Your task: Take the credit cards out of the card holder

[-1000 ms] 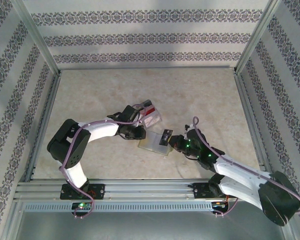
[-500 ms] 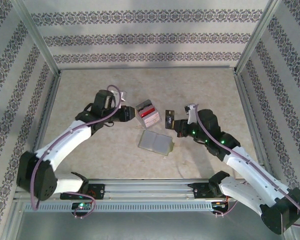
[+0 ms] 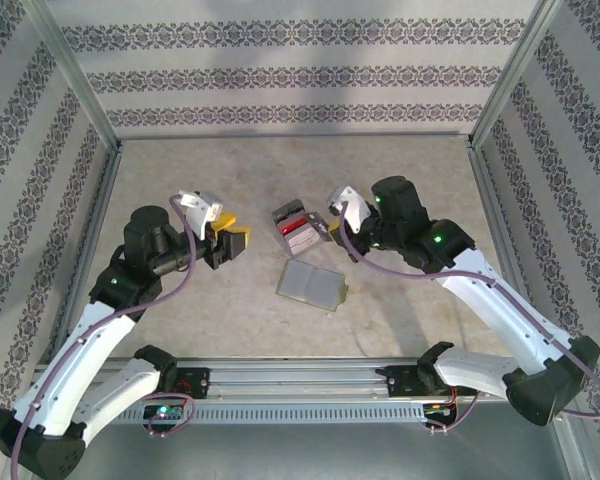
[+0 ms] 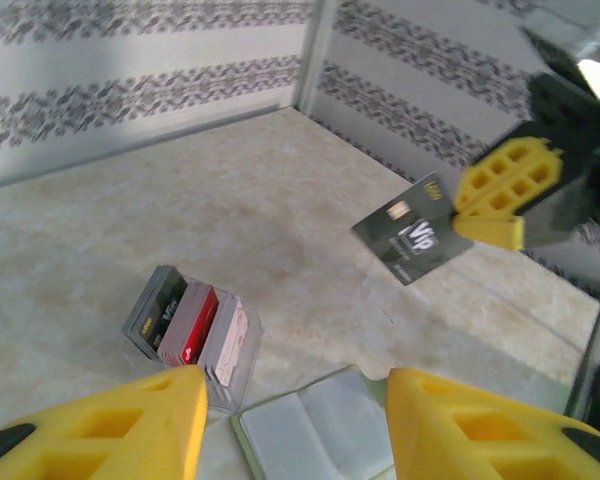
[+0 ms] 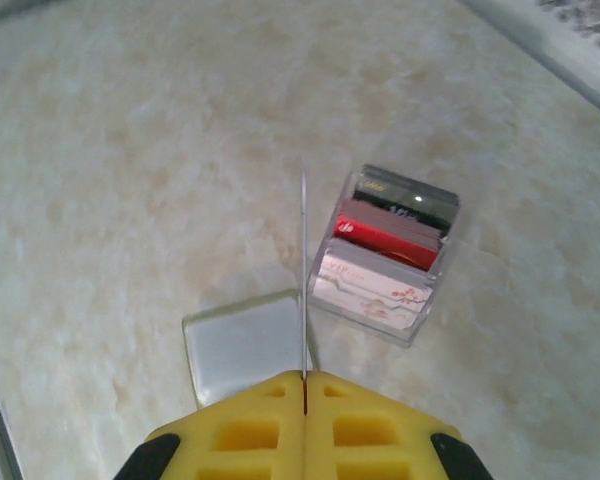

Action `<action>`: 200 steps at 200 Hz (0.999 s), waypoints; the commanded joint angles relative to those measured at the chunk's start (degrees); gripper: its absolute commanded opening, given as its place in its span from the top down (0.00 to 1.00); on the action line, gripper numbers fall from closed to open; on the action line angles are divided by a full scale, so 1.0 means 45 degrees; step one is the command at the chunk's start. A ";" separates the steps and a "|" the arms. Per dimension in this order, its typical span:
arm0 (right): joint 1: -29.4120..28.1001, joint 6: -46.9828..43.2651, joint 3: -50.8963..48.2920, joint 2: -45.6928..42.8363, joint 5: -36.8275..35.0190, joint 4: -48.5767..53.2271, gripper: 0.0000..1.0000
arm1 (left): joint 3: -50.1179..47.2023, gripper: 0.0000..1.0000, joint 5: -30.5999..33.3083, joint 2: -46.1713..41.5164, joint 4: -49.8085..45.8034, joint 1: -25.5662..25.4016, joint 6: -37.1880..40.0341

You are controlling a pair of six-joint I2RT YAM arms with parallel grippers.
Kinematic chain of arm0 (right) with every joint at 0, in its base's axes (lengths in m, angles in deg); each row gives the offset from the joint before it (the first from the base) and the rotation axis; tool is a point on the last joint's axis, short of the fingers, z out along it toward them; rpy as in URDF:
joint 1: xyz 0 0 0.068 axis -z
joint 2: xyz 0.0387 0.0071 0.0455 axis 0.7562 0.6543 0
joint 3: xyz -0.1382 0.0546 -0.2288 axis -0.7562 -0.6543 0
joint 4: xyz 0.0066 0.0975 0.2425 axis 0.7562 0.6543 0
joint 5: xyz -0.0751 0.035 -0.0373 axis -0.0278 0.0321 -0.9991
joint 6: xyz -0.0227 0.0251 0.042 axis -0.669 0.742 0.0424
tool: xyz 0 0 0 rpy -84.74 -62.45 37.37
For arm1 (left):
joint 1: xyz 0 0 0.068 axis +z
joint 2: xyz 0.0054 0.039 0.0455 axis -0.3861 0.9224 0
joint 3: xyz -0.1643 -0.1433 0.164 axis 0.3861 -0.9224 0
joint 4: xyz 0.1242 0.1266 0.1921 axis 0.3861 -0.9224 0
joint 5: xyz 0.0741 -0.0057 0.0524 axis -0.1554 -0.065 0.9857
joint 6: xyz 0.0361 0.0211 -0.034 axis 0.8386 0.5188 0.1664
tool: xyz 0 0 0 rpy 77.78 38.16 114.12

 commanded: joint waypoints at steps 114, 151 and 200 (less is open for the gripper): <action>-0.2485 -0.7540 0.2683 0.1494 -0.2017 0.4332 1.00 | -0.0820 0.52 -0.3862 0.1130 0.0604 -0.1038 0.5486; -0.2831 -0.7740 0.3038 0.1712 -0.2236 0.4311 1.00 | -0.0895 0.56 -0.2671 0.1642 0.1073 -0.2315 0.6450; -0.3263 -0.7800 0.3412 0.1891 -0.2141 0.4470 1.00 | -0.1447 0.58 -0.1795 0.2123 0.3155 -0.3363 0.6483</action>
